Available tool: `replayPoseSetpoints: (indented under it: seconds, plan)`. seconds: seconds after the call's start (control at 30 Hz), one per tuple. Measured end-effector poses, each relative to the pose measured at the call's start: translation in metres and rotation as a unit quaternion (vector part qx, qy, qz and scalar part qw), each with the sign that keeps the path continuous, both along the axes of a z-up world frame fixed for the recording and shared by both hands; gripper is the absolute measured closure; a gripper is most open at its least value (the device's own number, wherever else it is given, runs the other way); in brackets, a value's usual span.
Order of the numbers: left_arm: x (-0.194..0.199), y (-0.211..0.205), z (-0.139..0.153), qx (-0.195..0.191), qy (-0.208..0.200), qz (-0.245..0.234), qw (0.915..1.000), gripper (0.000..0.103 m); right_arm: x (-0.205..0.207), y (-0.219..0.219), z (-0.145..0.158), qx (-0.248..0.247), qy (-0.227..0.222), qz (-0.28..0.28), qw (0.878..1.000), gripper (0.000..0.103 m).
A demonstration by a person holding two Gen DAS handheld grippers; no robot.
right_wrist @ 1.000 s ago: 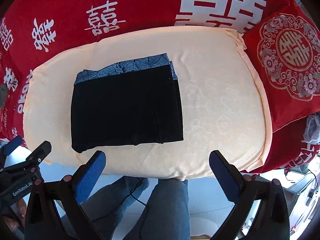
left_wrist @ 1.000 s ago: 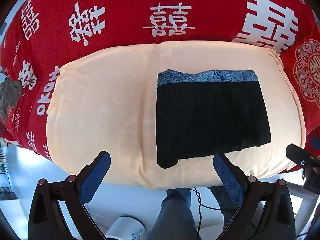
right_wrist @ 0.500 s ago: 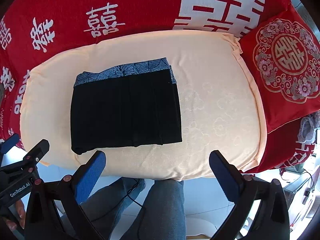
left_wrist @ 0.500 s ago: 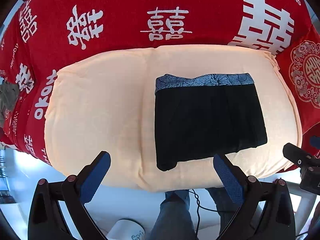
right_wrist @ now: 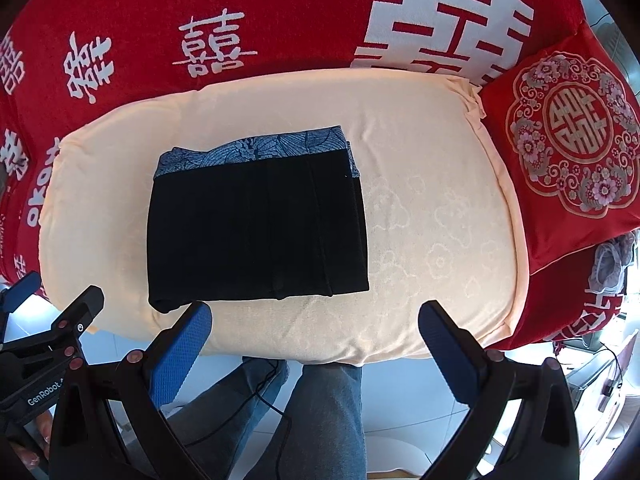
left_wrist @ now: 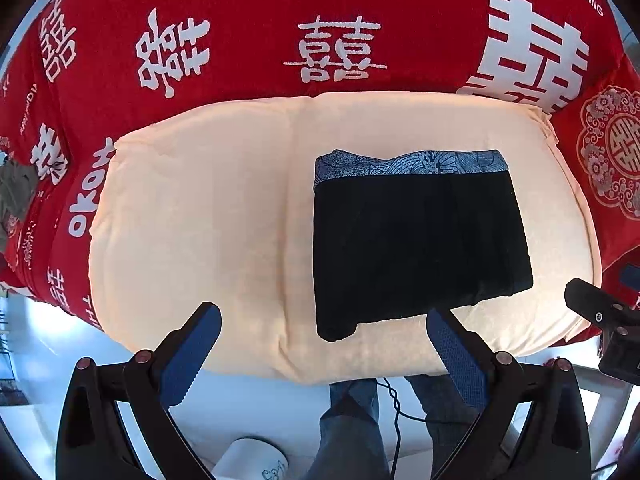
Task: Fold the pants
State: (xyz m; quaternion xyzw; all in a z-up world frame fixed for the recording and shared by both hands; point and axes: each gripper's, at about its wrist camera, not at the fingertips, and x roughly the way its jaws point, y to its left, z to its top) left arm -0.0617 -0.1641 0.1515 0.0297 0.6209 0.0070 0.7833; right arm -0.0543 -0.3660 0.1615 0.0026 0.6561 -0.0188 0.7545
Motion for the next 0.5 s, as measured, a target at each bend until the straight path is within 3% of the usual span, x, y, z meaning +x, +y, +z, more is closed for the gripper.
replayPoseSetpoints:
  seconds: [0.5]
  plan:
    - [-0.0028,0.0054,-0.0006,0.000,-0.003,-0.007,1.0000,0.000,0.0015,-0.0005,0.0022,-0.004,0.001,-0.006,1.000,0.000]
